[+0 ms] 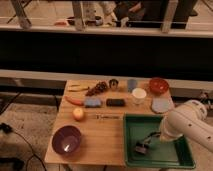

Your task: Wipe tray with brush

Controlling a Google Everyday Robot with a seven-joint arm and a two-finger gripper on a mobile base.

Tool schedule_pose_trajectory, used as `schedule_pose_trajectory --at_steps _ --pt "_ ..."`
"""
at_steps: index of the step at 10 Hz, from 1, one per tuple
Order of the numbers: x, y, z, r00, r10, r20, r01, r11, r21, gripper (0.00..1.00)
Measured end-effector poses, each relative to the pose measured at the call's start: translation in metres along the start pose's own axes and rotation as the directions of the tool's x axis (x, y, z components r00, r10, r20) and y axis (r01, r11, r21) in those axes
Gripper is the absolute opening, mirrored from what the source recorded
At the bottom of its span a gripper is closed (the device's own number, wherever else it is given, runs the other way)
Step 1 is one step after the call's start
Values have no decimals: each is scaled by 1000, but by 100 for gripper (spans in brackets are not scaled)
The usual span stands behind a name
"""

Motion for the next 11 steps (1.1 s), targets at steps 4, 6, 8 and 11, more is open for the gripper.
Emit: schedule_pose_trajectory --at_steps 4,6,8,11 --pt "38 -8 -3 997 54 -56 -53 998 18 0" --pt "48 -11 -5 995 67 -78 -65 998 26 0" --pt "62 -7 -8 990 80 -114 -78 997 22 0" --pt "93 2 -11 981 110 -161 -109 994 16 0"
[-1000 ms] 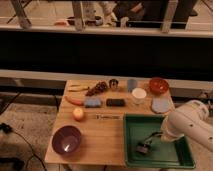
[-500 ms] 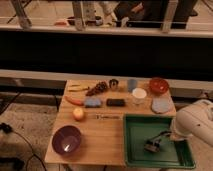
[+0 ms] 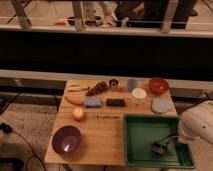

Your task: Wipe tray with brush

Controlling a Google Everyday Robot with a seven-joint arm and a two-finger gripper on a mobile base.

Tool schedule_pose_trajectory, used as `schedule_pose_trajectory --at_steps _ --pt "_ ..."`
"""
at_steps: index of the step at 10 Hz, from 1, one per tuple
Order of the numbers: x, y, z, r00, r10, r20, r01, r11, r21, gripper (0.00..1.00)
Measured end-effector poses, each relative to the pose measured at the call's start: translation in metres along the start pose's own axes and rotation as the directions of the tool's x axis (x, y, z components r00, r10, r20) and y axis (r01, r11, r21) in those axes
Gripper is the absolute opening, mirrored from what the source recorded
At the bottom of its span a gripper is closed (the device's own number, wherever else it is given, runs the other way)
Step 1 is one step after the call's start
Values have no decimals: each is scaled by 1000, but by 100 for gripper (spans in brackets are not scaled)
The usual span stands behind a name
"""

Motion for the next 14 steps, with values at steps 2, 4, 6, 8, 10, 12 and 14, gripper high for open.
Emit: schedule_pose_trajectory --at_steps 2,4,6,8,10,12,14 --pt "10 1 0 1000 9 -18 -9 1000 1 0" --pt "19 0 3 999 22 -30 -21 1000 4 0" --pt "16 -6 9 999 14 -37 -13 1000 8 0" --pt "6 -18 15 999 -1 -38 2 1000 20 0" --pt "-7 -38 22 999 -21 -47 23 999 42 0" --pt "-13 -57 24 997 -38 -69 42 997 67 0" --pt "-21 -76 24 995 -52 -90 60 994 87 0"
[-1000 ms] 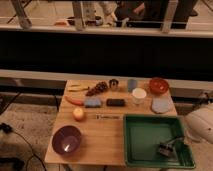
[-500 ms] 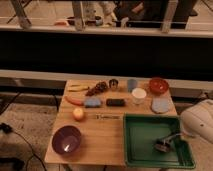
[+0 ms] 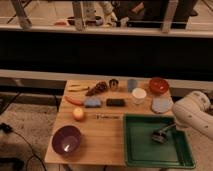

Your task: Wipe tray with brush

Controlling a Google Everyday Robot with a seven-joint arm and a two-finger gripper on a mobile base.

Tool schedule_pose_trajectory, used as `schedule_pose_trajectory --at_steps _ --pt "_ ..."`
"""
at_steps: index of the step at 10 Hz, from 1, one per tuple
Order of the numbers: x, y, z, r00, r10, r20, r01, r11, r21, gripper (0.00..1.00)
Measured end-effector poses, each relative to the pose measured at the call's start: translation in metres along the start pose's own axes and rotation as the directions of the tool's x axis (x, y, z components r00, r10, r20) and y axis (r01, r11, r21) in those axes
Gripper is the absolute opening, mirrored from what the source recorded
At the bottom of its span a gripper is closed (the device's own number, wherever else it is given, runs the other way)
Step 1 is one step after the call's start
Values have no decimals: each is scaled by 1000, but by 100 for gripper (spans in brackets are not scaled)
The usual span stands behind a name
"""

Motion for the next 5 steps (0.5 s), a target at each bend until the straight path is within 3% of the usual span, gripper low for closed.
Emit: schedule_pose_trajectory --at_steps 5 --pt "-8 -10 6 1000 -12 -5 12 1000 14 0"
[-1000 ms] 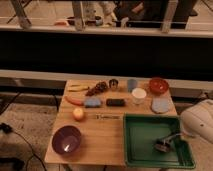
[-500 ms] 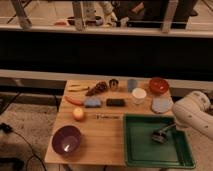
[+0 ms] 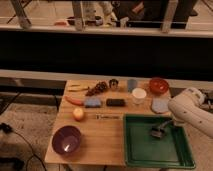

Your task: Wipe tray with brush

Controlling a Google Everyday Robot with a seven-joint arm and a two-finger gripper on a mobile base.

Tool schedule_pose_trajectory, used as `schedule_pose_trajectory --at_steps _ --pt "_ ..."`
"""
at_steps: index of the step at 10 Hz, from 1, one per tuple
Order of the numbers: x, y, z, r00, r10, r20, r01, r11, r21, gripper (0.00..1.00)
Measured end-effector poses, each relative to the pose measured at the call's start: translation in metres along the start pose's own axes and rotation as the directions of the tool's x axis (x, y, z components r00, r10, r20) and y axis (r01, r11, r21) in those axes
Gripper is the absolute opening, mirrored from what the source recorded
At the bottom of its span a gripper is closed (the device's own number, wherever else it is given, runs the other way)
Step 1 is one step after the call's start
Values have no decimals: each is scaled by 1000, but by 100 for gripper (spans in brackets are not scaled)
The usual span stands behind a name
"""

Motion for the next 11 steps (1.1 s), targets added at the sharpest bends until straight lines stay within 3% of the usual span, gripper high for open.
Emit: schedule_pose_trajectory --at_steps 7,11 --pt "-64 30 2 993 -53 104 54 999 -9 0" --pt "-108 30 3 984 -96 153 96 995 2 0"
